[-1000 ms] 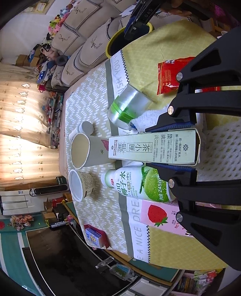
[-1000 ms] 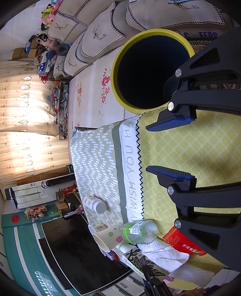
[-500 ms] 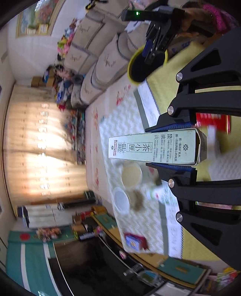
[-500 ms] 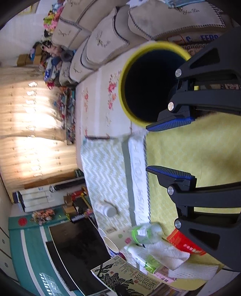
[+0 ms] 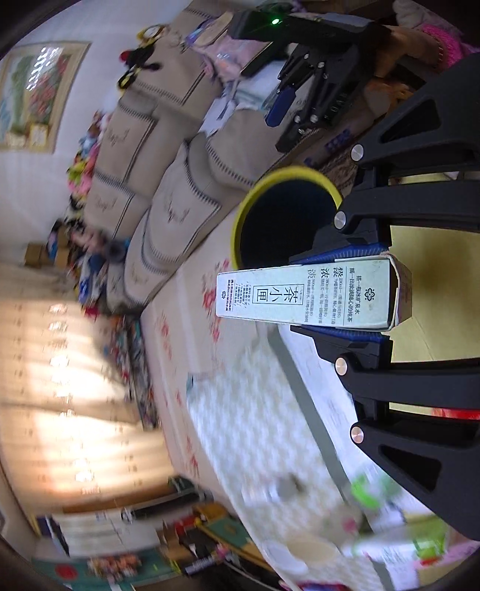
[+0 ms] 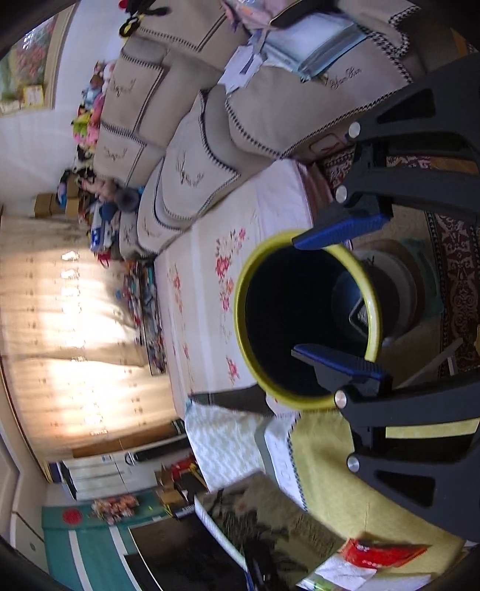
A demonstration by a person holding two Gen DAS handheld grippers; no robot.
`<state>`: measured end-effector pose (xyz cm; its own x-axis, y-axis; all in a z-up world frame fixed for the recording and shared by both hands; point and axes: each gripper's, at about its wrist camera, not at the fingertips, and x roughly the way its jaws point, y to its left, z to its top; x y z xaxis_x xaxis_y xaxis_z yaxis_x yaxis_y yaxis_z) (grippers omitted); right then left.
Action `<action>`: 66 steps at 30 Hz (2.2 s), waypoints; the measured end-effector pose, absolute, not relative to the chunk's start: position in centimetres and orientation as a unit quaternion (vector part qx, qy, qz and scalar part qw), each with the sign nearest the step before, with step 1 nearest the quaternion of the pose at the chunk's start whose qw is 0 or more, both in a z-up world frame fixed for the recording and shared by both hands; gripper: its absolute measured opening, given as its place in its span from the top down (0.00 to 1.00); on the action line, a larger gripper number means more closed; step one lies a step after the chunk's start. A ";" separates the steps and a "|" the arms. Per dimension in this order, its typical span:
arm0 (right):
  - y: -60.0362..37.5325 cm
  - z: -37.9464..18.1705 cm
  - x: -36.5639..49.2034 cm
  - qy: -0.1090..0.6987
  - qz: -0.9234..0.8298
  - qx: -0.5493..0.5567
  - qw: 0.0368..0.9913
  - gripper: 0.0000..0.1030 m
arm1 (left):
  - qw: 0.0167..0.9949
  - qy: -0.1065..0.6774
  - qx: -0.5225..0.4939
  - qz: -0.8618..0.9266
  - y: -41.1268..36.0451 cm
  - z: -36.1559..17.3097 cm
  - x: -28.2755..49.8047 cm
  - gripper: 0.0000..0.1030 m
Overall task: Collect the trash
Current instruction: 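Lift the tea carton, carry it over the bin, open the left gripper, then move the right gripper to the red snack bag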
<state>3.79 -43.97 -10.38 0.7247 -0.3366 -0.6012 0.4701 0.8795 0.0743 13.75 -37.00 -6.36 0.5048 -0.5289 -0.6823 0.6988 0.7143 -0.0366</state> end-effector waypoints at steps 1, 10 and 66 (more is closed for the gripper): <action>-44.4 -10.5 3.6 0.298 -0.224 0.114 0.921 0.45 | 0.855 0.349 0.126 -0.362 -38.4 -6.7 13.8 0.71; -47.3 -11.2 1.8 0.296 -0.262 0.126 0.910 0.41 | 0.829 0.382 0.155 -0.378 -50.0 -11.0 16.5 0.70; -15.5 -14.6 10.1 0.425 0.084 -0.002 0.901 0.40 | 0.950 0.293 -0.035 -0.106 -5.2 -4.0 8.2 0.05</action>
